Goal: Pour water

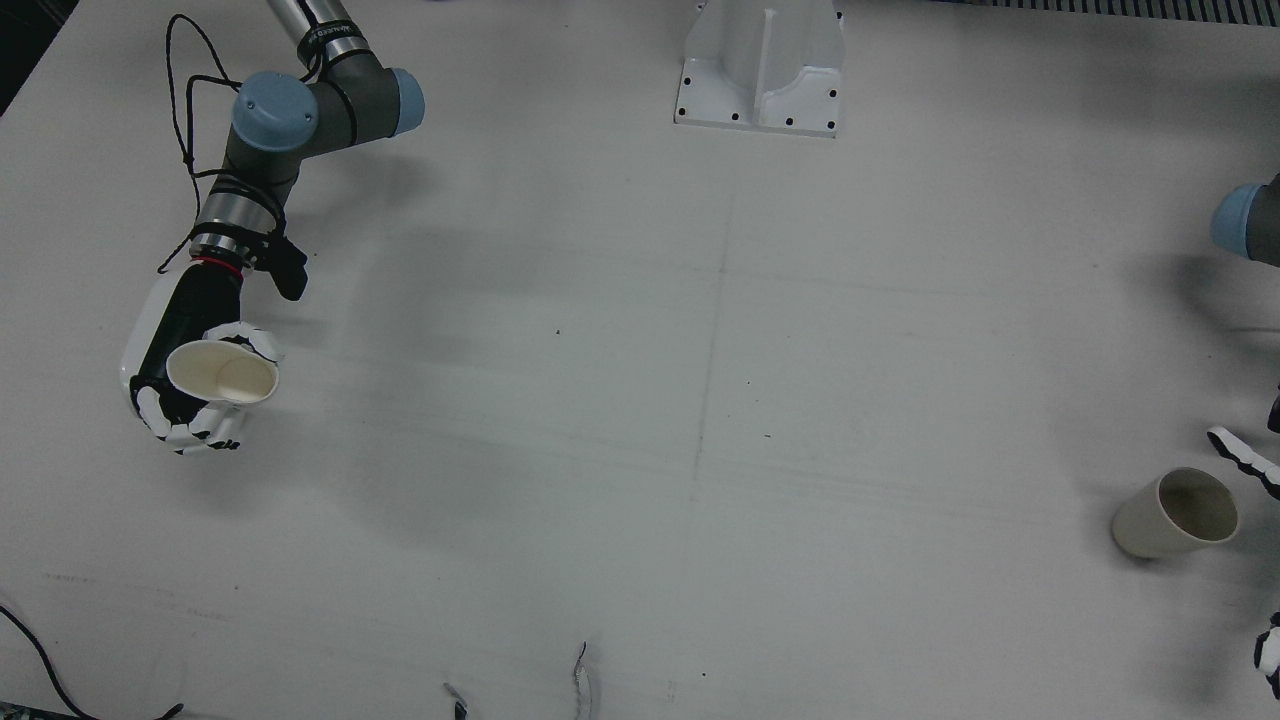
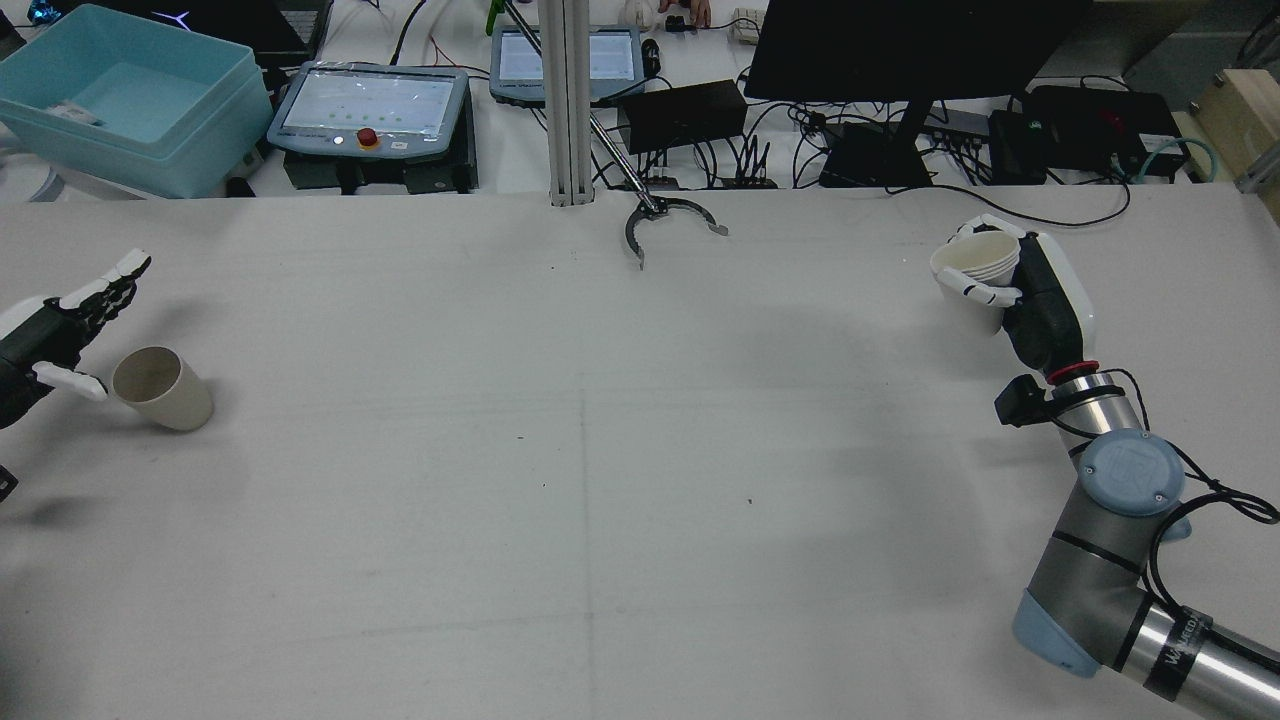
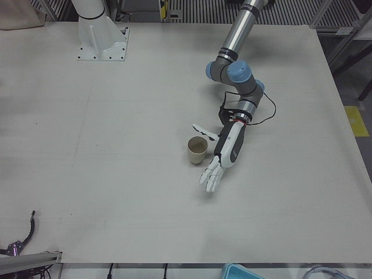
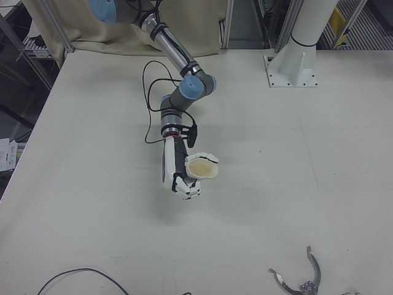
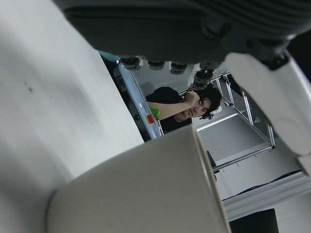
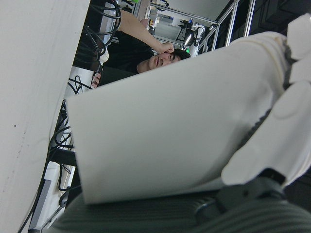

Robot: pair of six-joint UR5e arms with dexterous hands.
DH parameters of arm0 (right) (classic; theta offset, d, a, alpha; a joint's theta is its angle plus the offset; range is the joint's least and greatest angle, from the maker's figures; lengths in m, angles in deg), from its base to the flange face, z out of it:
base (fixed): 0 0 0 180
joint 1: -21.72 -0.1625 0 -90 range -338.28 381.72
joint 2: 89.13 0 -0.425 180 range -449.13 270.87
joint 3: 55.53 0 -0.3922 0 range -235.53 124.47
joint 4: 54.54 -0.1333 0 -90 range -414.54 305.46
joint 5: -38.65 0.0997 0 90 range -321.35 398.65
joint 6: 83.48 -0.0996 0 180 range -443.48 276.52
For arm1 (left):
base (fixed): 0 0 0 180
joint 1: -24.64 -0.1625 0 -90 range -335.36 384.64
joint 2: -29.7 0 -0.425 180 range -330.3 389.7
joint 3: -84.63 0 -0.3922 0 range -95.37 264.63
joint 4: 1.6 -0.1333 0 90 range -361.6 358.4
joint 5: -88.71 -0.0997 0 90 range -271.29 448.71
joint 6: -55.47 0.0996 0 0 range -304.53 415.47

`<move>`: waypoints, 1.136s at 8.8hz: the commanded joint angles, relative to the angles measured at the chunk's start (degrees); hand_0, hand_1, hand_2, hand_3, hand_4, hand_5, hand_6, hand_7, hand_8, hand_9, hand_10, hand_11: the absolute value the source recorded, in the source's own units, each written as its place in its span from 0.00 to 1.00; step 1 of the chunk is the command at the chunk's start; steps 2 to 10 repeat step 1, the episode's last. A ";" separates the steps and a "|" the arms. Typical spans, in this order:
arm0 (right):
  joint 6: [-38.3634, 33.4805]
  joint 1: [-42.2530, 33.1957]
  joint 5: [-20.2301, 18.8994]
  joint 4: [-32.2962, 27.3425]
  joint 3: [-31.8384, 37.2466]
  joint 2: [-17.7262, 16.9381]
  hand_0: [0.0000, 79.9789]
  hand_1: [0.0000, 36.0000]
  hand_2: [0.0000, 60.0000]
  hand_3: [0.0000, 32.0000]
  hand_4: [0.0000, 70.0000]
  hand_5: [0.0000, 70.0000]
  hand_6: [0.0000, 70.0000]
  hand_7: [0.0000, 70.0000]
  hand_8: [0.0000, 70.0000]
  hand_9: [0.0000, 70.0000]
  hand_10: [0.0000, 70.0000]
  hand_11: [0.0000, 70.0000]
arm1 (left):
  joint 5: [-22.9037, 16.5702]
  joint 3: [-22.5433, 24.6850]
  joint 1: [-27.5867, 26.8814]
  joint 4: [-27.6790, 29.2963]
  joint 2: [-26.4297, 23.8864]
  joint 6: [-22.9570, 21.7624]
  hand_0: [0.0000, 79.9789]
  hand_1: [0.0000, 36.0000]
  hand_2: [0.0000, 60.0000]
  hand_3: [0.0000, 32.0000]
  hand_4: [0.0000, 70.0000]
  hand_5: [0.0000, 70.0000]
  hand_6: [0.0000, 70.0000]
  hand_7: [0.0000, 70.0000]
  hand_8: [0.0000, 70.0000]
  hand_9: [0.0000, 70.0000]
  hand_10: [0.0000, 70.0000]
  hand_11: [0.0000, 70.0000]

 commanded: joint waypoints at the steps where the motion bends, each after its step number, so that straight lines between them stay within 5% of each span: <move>1: 0.09 -1.16 0.84 -0.20 0.26 0.96 0.65 0.60 0.82 0.00 0.36 1.00 0.81 0.87 0.74 0.98 0.64 0.92 | -0.45 2.92 3.70 -0.09 1.37 -4.20 0.48 0.13 0.00 0.00 0.11 0.00 0.00 0.00 0.00 0.00 0.01 0.02; 10: 0.09 -1.16 0.84 -0.20 0.26 0.96 0.65 0.60 0.82 0.00 0.36 1.00 0.81 0.87 0.74 0.98 0.64 0.92 | -0.45 2.92 3.70 -0.09 1.37 -4.20 0.48 0.13 0.00 0.00 0.11 0.00 0.00 0.00 0.00 0.00 0.01 0.02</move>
